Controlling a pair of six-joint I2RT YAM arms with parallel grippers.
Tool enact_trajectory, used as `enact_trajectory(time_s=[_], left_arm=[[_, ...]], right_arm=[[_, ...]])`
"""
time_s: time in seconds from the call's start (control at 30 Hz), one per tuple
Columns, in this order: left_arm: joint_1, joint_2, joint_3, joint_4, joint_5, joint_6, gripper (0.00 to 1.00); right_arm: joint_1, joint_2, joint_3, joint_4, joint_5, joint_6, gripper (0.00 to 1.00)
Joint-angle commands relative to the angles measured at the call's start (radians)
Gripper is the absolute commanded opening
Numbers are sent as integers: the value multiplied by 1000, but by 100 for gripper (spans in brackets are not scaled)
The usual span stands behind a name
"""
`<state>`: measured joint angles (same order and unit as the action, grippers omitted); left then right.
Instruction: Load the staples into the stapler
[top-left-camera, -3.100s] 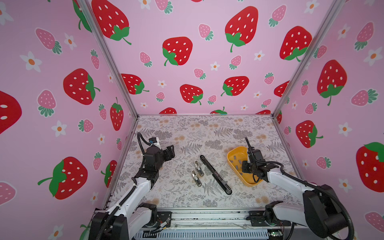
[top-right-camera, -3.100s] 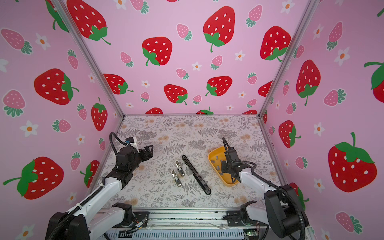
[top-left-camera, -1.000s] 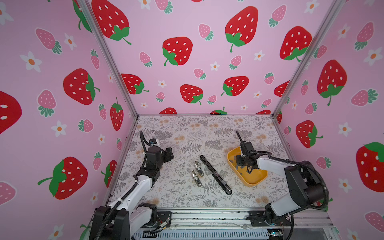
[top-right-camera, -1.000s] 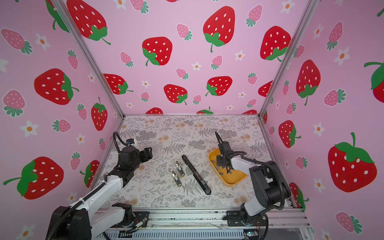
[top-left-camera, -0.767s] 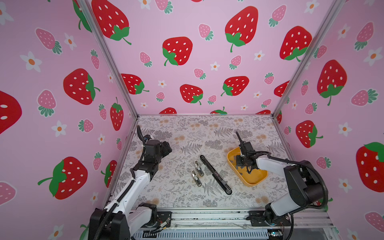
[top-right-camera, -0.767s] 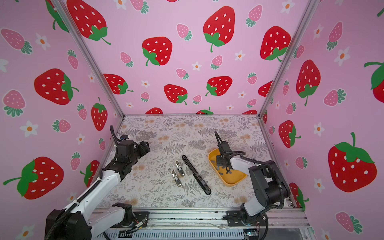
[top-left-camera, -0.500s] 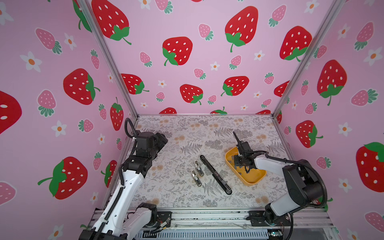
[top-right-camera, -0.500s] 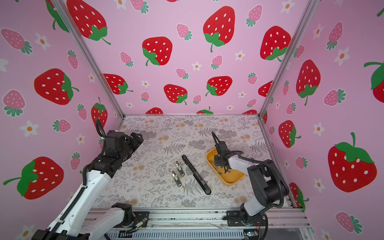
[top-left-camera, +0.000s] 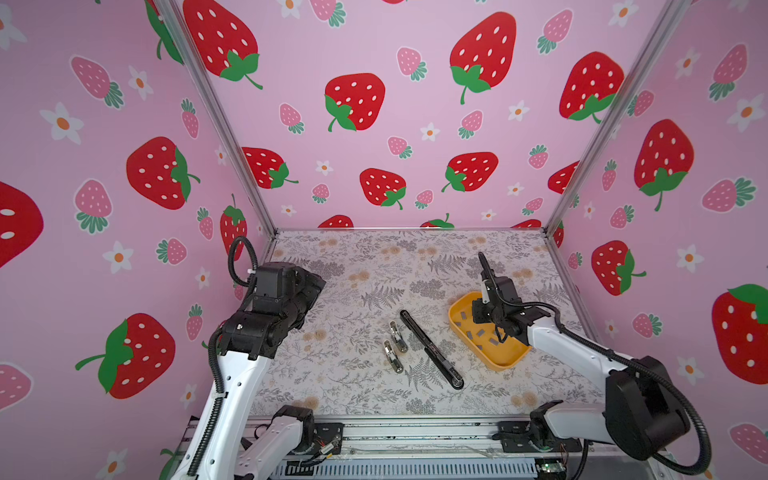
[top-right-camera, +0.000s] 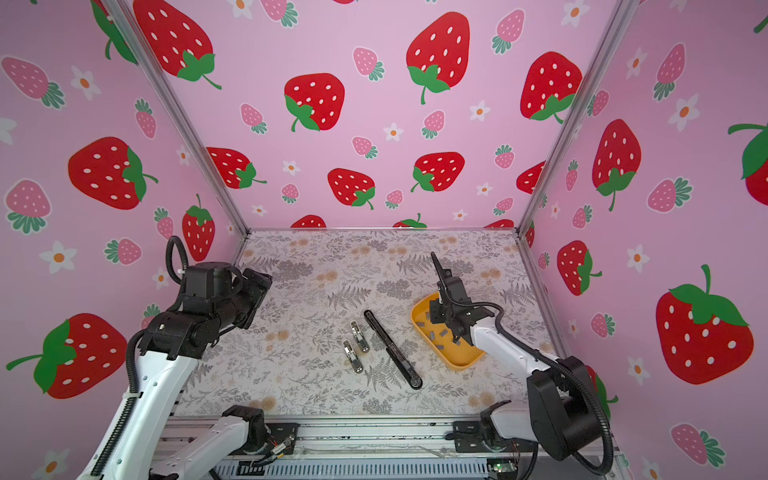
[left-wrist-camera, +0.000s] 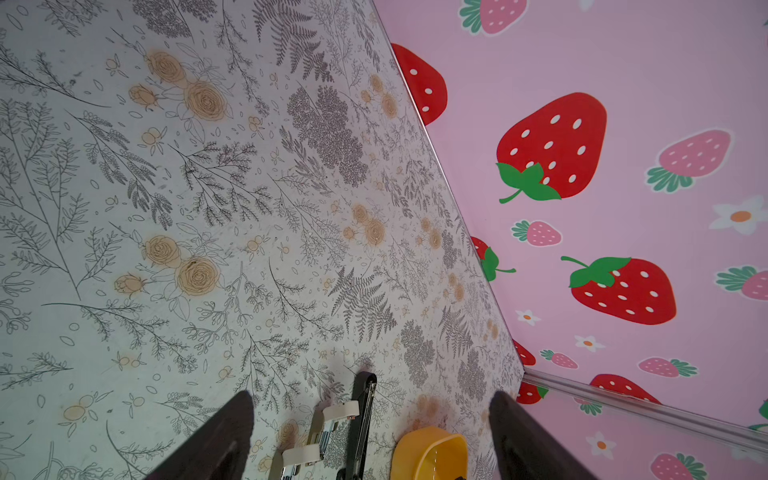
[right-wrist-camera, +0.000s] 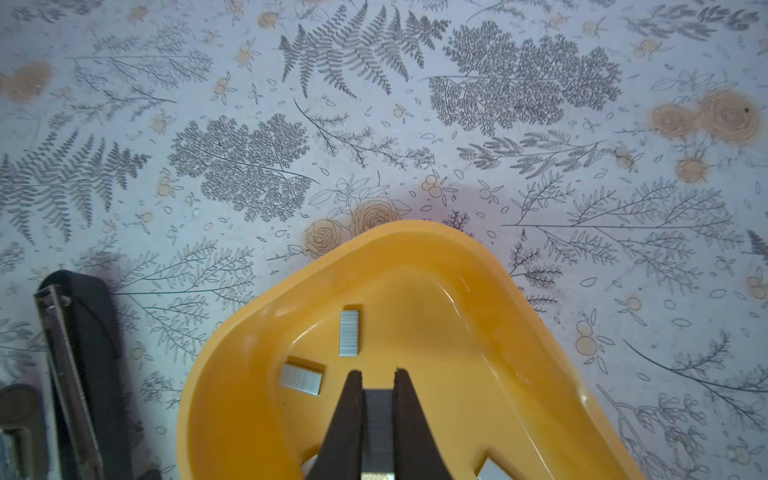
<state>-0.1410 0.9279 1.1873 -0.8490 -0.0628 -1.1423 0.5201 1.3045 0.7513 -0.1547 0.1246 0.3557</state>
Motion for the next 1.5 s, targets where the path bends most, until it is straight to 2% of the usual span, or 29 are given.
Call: enact_trajectory(time_s=[0.0,0.17,0.37,0.53,0.77,0.87,0.97,1.0,1.03,1.1,1.13,1.2,1.27,1.33,1.47], left_arm=[[5,-23,11,-30,-44,-34,90],[3,-17,46,-34,-42,-4,90],[-9,-3,13,-1,-5,-30,88],[-61,13,14,-23,-33,-38,88],[-83,14,31,-6,-65,-44,88],[-103,46,11,72,-50,5,87],[-96,66,-91,259,-107,238,88],[-57,64,-168,328,-44,268,88],[-23,55,-254,413,30,245,88],[25,26,-491,743,177,248,88],[26,13,-581,872,191,262,88],[25,-11,-710,1017,166,288,91],[26,-23,-744,1051,139,396,92],[32,-8,-745,1043,113,403,95],[36,101,-723,1084,146,432,95]], right_arm=[[6,-18,25,4,-47,-21,6],[32,-48,25,42,-72,-32,5],[92,-50,51,46,-92,-62,5],[173,-51,49,100,-84,-61,5],[308,-9,71,158,-69,-52,4],[352,19,85,190,-56,-55,4],[379,59,120,212,-49,-57,4],[391,75,137,210,-39,-55,4],[402,89,150,212,-27,-50,4],[428,127,168,220,13,-27,4],[436,144,174,227,24,-20,4],[454,175,180,250,41,-11,3],[463,189,175,284,37,-14,3],[465,199,172,298,26,-3,3],[475,185,136,327,49,-6,3]])
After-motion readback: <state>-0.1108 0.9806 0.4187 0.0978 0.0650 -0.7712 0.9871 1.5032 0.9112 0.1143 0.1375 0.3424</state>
